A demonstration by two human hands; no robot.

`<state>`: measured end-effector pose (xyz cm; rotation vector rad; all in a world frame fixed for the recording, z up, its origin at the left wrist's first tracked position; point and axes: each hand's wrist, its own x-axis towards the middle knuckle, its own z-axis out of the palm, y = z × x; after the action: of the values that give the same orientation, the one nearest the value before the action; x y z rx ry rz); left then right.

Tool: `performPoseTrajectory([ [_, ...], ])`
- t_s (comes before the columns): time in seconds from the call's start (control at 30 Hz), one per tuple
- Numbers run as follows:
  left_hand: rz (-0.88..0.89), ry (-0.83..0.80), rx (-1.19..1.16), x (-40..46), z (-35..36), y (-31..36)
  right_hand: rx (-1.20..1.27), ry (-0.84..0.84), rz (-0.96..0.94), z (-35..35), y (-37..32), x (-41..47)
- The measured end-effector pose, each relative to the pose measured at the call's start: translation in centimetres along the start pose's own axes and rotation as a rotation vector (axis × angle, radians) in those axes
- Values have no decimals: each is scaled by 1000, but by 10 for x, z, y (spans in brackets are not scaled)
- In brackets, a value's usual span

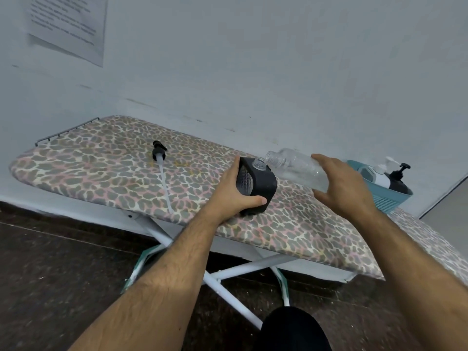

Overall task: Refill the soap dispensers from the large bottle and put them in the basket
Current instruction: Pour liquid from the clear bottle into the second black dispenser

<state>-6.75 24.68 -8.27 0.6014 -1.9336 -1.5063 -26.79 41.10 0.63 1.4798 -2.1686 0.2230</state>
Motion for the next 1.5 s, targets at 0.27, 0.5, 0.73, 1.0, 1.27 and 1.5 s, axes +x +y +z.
performPoseTrajectory([
  [0.27, 0, 3, 7, -1, -1, -1, -91, -16, -45, -15, 2, 11],
  [0.5, 4, -1, 7, 0, 0, 1, -129, -33, -80, -23, 5, 20],
  [0.73, 0, 0, 8, 0, -1, 1, -135, -17, -113, -28, 5, 24],
  [1.0, 5, 8, 2, 0, -2, 0, -182, -13, -139, -33, 3, 29],
  [1.27, 2, 13, 5, -1, -2, -2, -169, -13, -142, -33, 1, 27],
  [1.5, 5, -7, 7, 1, 0, 1, -182, -1, -127, -39, 3, 26],
])
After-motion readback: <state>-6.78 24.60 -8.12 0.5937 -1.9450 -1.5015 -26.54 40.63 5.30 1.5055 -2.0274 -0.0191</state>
